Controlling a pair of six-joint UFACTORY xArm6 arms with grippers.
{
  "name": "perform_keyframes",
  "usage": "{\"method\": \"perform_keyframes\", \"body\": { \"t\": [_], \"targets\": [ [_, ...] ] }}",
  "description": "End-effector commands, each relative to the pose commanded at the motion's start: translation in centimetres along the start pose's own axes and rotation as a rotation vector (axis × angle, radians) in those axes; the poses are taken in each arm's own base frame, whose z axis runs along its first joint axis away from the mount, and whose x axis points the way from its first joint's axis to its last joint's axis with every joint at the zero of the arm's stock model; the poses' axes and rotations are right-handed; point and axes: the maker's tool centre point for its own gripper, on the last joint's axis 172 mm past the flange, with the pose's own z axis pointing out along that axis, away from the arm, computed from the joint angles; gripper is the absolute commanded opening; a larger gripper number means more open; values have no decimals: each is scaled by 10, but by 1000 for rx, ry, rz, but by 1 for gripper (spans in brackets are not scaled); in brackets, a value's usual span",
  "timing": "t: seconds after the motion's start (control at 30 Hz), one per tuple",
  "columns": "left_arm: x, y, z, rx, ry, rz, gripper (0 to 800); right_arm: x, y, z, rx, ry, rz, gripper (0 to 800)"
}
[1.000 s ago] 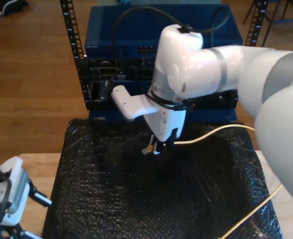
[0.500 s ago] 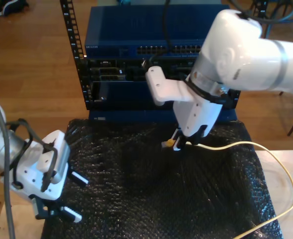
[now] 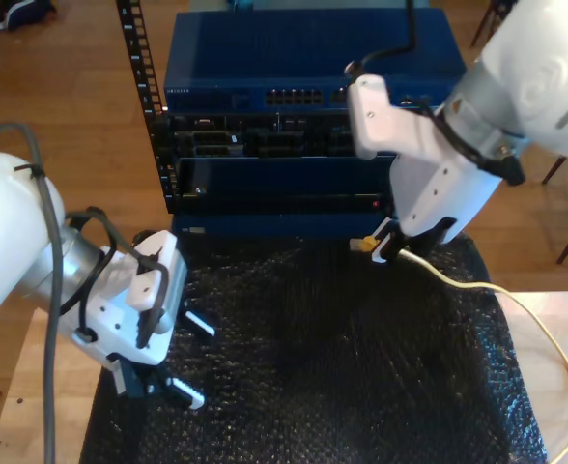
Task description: Grab the cable and plug it in
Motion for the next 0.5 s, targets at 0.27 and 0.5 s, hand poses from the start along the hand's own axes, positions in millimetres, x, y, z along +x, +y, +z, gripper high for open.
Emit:
{"method": "perform_keyframes", "body": {
  "t": [0.27, 0.5],
  "targets": [
    [32, -17, 8, -7, 54, 8, 800, 6, 1, -40, -85, 53, 40, 6],
    [64, -29, 6, 0, 93, 39, 800, 10, -3, -49, -93, 64, 79, 6]
  ]
}}
